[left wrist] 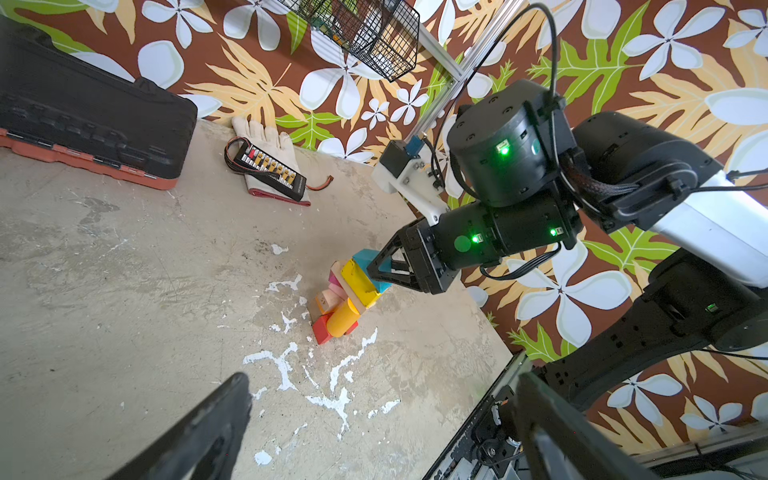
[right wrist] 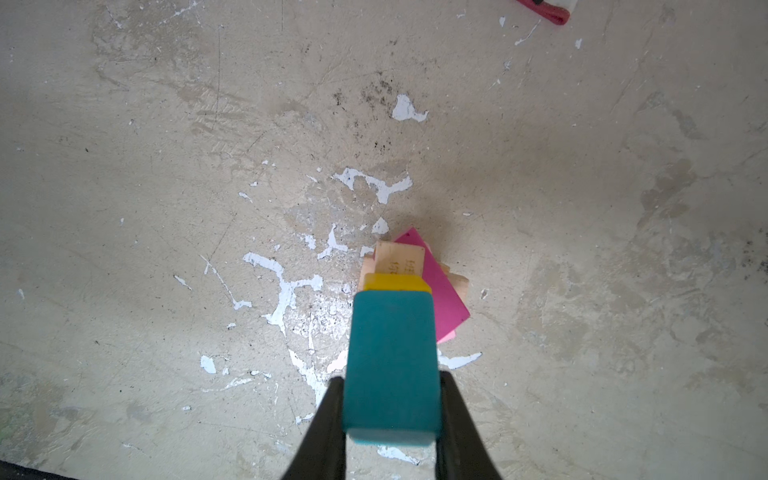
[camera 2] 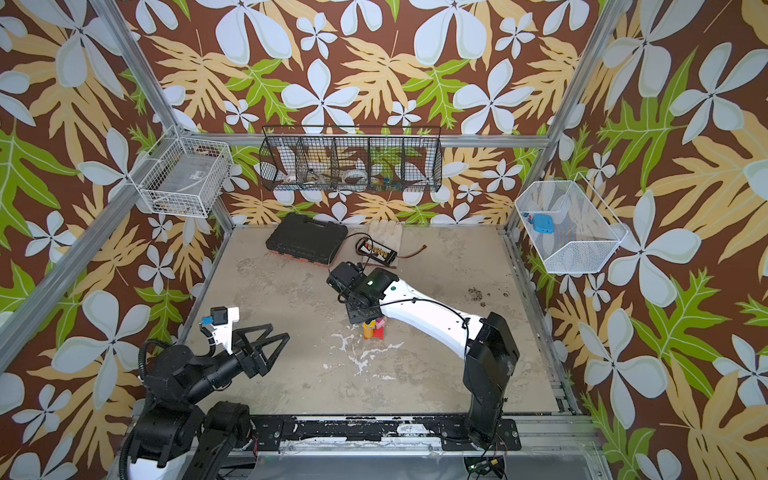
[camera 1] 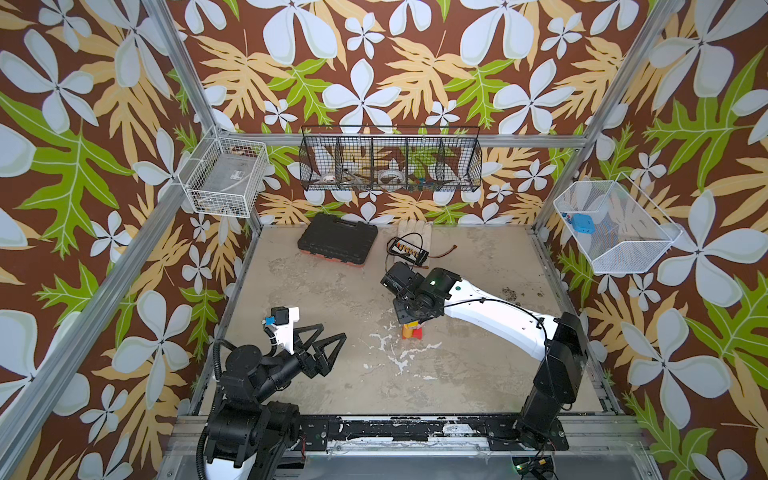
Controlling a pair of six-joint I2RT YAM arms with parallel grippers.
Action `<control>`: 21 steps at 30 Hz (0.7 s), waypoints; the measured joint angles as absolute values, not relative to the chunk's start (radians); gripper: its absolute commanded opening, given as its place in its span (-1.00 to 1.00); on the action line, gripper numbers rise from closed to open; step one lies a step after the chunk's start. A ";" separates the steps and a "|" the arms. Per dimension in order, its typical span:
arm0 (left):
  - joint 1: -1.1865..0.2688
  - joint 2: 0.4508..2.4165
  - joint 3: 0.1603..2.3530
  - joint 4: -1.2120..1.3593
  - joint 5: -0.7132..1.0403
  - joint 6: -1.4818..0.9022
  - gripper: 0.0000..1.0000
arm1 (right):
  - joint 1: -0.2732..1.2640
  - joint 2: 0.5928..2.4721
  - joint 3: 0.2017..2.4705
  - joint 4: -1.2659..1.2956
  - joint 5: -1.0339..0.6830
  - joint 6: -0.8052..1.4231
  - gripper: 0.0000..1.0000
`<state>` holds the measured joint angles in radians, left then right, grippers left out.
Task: Build the wood block tower
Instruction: 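Carry the teal cube over the stack and lower it onto the yellow arch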
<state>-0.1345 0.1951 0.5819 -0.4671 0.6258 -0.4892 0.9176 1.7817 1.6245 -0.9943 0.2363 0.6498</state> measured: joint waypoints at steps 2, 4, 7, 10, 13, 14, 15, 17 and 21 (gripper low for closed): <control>-0.134 0.195 0.582 -0.467 0.626 -0.489 1.00 | 0.918 1.782 1.625 -0.994 0.236 0.650 -0.56; -0.134 0.195 0.582 -0.467 0.626 -0.489 1.00 | 0.918 1.782 1.625 -0.994 0.240 0.650 -0.53; -0.134 0.195 0.582 -0.467 0.626 -0.489 1.00 | 0.918 1.782 1.624 -0.994 0.242 0.650 -0.50; -0.134 0.194 0.582 -0.467 0.626 -0.489 1.00 | 0.918 1.782 1.623 -0.994 0.242 0.650 -0.42; -0.134 0.194 0.582 -0.467 0.626 -0.489 1.00 | 0.918 1.782 1.623 -0.994 0.242 0.650 -0.38; -0.134 0.194 0.582 -0.467 0.625 -0.489 1.00 | 0.918 1.782 1.623 -0.994 0.242 0.650 -0.35; -0.134 0.194 0.582 -0.467 0.625 -0.489 1.00 | 0.918 1.782 1.623 -0.994 0.242 0.650 -0.34; -0.134 0.194 0.582 -0.467 0.625 -0.489 1.00 | 0.918 1.782 1.623 -0.994 0.242 0.650 -0.33; -0.134 0.194 0.582 -0.467 0.625 -0.489 1.00 | 0.918 1.782 1.616 -0.994 0.243 0.650 -0.31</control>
<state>-0.1345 0.1936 0.5816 -0.4671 0.6254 -0.4892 0.9176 1.7817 1.6161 -0.9943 0.2428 0.6502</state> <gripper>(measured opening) 0.998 0.341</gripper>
